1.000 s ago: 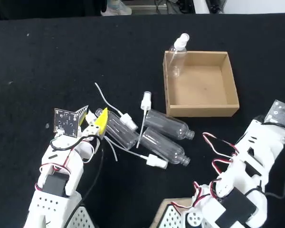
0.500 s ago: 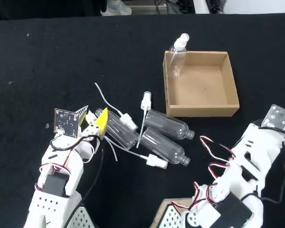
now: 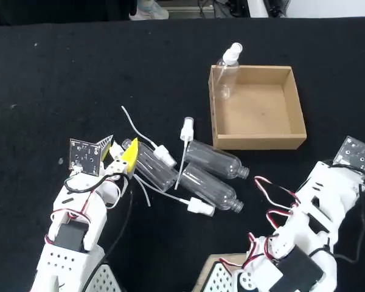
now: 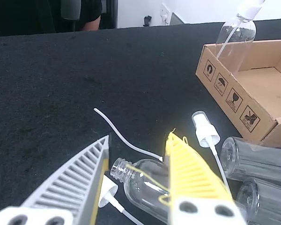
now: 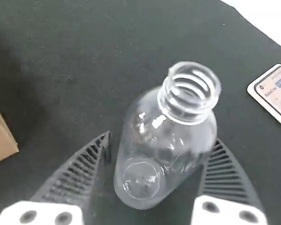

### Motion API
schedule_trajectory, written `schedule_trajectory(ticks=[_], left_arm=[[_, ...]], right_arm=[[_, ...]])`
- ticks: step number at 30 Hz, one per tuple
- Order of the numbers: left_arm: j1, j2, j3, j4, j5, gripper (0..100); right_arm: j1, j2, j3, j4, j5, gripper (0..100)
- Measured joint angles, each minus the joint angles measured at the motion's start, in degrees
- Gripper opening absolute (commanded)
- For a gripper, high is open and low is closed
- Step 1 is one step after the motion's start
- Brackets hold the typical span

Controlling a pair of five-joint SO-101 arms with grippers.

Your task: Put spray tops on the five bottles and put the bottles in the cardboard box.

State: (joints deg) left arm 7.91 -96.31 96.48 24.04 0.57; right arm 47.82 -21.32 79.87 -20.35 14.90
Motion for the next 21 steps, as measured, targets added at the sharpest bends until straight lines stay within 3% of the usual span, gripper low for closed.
schedule_trajectory(ticks=[21], left_arm=[[0.00, 0.00, 0.00, 0.00, 0.00, 19]], right_arm=[[0.88, -22.42, 10.29, 0.35, 0.00, 26.0]])
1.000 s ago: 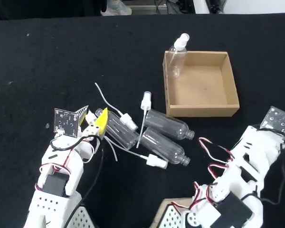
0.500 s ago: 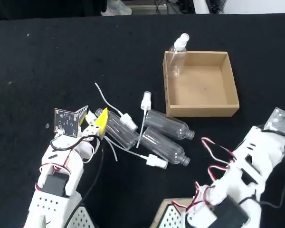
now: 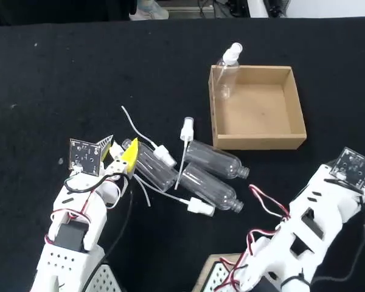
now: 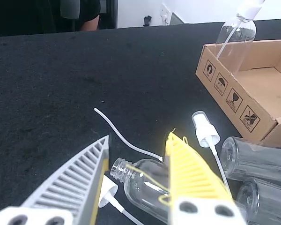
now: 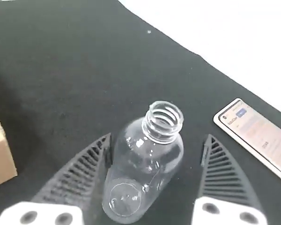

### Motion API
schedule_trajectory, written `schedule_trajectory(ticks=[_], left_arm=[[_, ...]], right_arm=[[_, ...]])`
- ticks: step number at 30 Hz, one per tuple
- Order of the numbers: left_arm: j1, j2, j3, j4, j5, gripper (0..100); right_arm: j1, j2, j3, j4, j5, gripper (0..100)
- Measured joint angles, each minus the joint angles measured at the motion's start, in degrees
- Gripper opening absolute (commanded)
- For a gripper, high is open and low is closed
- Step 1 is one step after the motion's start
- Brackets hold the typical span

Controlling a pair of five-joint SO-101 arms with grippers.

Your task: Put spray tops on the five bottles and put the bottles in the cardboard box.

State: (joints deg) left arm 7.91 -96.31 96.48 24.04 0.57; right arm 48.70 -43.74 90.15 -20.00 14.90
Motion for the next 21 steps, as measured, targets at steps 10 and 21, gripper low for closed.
schedule_trajectory(ticks=[10, 21], left_arm=[[0.00, 0.00, 0.00, 0.00, 0.00, 19], [0.00, 0.00, 0.00, 0.00, 0.00, 19]], right_arm=[[-0.35, -0.35, -0.09, 0.26, 2.02, 26.0], [-0.35, -0.44, -14.33, 30.51, 2.20, 26.0]])
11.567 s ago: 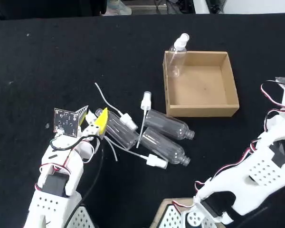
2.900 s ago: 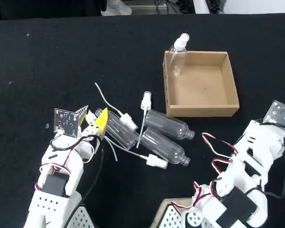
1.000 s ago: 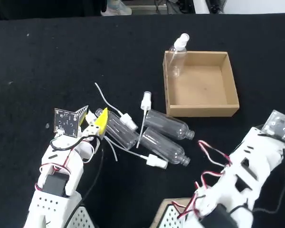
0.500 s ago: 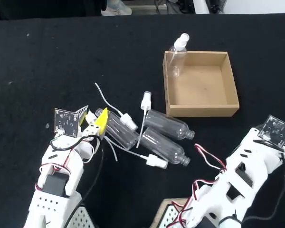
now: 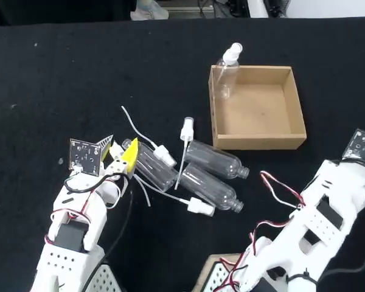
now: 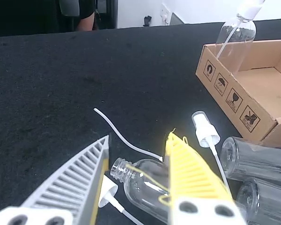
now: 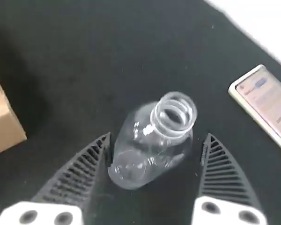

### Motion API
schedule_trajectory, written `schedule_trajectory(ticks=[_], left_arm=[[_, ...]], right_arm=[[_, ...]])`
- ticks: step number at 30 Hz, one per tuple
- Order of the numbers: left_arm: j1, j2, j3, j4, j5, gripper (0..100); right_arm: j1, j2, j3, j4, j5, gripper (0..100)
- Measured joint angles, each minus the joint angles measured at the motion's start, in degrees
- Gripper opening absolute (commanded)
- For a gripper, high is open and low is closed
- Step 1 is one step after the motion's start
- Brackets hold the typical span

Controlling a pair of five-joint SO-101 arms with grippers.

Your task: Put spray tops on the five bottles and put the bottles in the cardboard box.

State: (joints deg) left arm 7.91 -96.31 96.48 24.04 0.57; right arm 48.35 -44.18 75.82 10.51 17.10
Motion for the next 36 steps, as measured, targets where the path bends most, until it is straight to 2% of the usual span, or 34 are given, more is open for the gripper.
schedule_trajectory(ticks=[7, 11, 23, 30, 36], left_arm=[[0.00, 0.00, 0.00, 0.00, 0.00, 19], [0.00, 0.00, 0.00, 0.00, 0.00, 19], [0.00, 0.00, 0.00, 0.00, 0.00, 19], [0.00, 0.00, 0.00, 0.00, 0.00, 19], [0.00, 0.00, 0.00, 0.00, 0.00, 19]], right_arm=[[-0.09, 0.00, 4.84, -10.73, 0.00, 26.0], [-0.09, 0.00, 5.98, -13.45, 0.00, 26.0], [-0.09, 0.00, 5.98, -13.71, 0.00, 26.0], [-0.09, 0.00, 0.97, -5.80, 0.00, 25.9], [-0.09, 0.00, 0.35, -4.66, 0.00, 25.9]])
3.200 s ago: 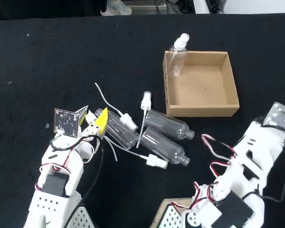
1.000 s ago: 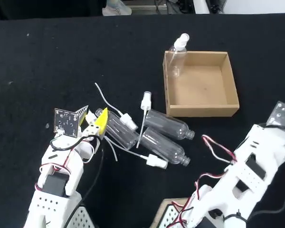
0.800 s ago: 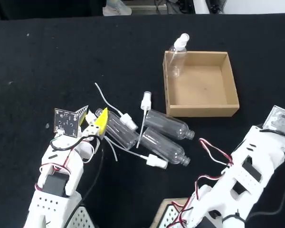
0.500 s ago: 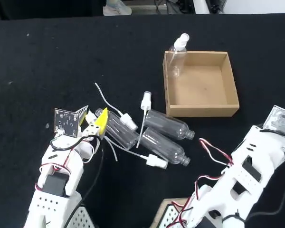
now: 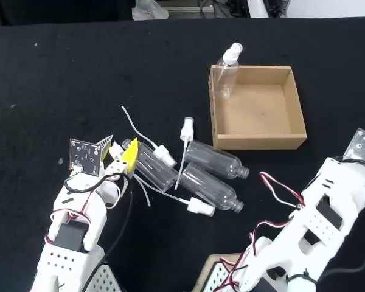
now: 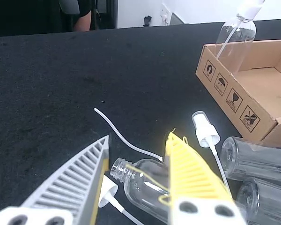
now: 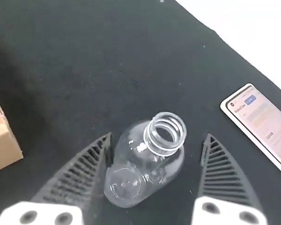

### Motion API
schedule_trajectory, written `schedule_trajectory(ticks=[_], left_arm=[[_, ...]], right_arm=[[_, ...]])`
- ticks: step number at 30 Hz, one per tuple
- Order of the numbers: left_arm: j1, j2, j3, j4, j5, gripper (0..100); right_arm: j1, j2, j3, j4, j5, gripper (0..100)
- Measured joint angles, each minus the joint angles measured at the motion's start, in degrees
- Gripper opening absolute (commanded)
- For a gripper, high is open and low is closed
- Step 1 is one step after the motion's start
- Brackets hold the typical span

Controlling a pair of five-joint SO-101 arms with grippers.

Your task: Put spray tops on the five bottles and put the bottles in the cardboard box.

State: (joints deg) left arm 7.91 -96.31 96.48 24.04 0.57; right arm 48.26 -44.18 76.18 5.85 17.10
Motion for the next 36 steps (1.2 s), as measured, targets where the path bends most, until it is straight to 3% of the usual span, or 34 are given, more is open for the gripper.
schedule_trajectory(ticks=[8, 19, 26, 30, 36], left_arm=[[0.00, 0.00, 0.00, 0.00, 0.00, 19], [0.00, 0.00, 0.00, 0.00, 0.00, 19], [0.00, 0.00, 0.00, 0.00, 0.00, 19], [0.00, 0.00, 0.00, 0.00, 0.00, 19], [0.00, 0.00, 0.00, 0.00, 0.00, 19]], right_arm=[[0.00, 0.00, -4.75, 6.59, 0.00, 25.9], [0.00, 13.10, -10.90, 6.77, 0.00, 25.9], [0.00, 13.80, -10.90, 6.77, 0.00, 25.9], [0.00, 13.80, -8.35, 2.20, 0.00, 25.9], [0.00, 13.80, 2.02, -12.48, 0.00, 25.7]])
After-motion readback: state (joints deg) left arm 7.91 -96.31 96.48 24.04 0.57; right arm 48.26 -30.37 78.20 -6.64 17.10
